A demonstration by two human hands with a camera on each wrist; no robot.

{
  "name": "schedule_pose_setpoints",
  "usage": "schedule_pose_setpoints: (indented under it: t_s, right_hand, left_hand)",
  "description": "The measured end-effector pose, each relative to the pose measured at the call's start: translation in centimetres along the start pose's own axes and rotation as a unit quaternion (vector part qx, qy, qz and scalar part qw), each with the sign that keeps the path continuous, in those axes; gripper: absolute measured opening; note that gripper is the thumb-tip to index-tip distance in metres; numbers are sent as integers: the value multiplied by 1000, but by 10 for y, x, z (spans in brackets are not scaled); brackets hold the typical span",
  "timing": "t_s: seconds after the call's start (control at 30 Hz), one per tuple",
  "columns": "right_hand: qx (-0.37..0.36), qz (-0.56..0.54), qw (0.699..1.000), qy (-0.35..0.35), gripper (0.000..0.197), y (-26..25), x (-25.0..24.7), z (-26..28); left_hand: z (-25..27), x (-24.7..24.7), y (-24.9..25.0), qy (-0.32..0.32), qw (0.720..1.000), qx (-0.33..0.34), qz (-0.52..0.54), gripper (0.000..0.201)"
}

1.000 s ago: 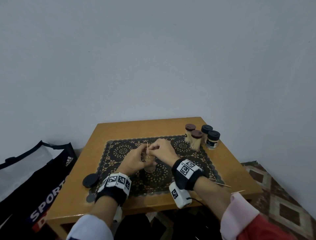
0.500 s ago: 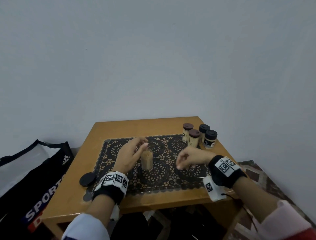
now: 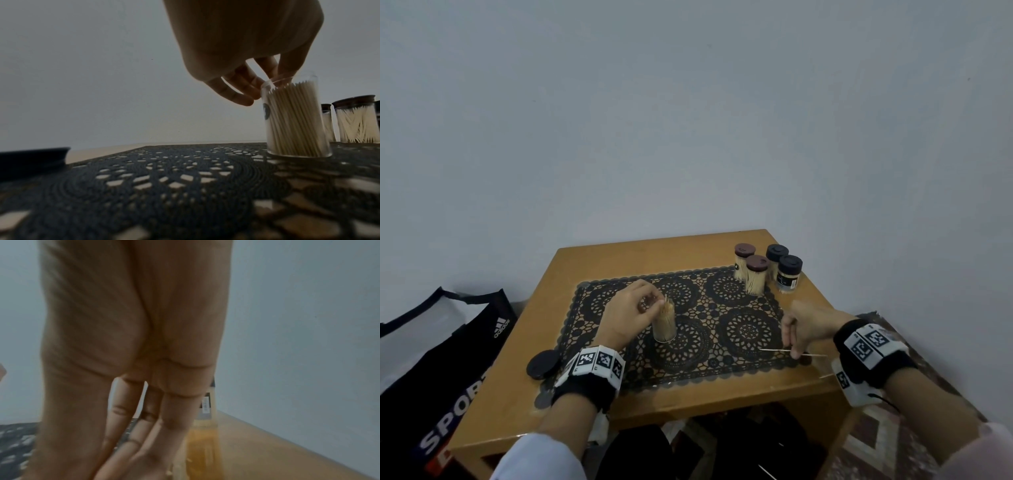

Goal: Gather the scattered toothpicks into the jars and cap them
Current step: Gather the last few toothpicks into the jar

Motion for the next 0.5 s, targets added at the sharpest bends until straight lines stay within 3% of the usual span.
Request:
schedule_pose_setpoints:
  t_s: [0.1,0.2,0.5]
  right_hand:
    - [-45,-4,999,17,12,-5,-3,1]
    - [-68,12,998,10,20,-8,-1,1]
    - [-39,94,995,-11,12,-10,7,-6]
  left_hand:
    - [0,1,0,-7,1000,-4,1,31]
    - [0,1,0,-11,1000,-7,-3,31]
    - [1,0,1,-14,1000,-10,3,33]
Point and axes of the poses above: each hand's wrist, its own z-axis away from the middle knuckle, its own x-axis out of the palm, y = z × x, the point moved 10 cm from there along -z, towards the middle knuckle, and after that the axes turned 15 degrees about -z, right-handed, at the moved point
